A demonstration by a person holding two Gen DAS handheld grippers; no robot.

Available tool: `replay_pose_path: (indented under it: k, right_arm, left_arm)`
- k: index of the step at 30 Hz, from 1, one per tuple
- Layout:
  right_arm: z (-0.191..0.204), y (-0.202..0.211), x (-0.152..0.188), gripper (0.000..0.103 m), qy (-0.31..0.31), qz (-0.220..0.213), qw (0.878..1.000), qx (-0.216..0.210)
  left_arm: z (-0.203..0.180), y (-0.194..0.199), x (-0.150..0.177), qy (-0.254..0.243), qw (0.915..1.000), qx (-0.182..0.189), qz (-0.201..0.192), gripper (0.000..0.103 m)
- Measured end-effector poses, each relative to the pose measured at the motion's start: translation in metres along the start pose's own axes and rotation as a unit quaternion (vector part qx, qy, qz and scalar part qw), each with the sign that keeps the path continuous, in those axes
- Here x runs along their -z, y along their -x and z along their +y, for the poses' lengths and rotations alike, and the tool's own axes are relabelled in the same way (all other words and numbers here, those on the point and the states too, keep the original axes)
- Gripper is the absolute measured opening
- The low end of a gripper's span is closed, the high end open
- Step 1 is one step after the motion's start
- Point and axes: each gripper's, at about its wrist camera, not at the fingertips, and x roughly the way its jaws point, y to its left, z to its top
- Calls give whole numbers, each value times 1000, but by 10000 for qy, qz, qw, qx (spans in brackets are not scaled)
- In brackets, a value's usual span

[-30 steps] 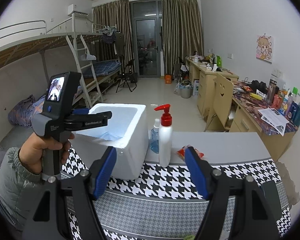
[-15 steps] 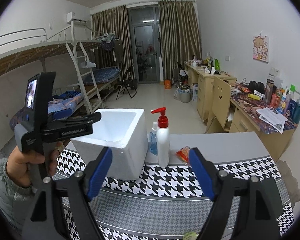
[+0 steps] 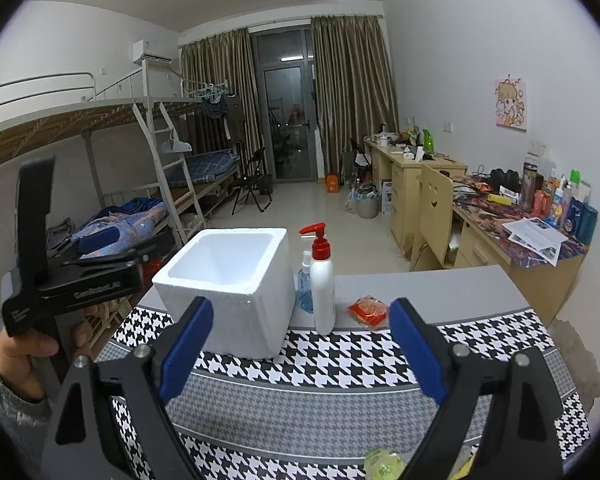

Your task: Organize soft objects

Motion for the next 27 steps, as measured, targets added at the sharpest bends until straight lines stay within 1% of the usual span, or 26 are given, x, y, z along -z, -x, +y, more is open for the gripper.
replay_pose_path:
  k: [10, 15, 27]
  right_arm:
    - [6, 26, 6, 92, 84, -176, 9998, -39]
    - [7, 40, 10, 92, 118, -286, 9995, 6]
    - [4, 62, 19, 92, 99, -362, 9993, 77]
  left_arm:
    - [-15, 36, 6, -130, 9996, 54, -260, 102]
    - [-22, 54, 13, -157, 9991, 144, -376, 102]
    - [-35, 84, 24, -220, 9980, 347, -488, 102]
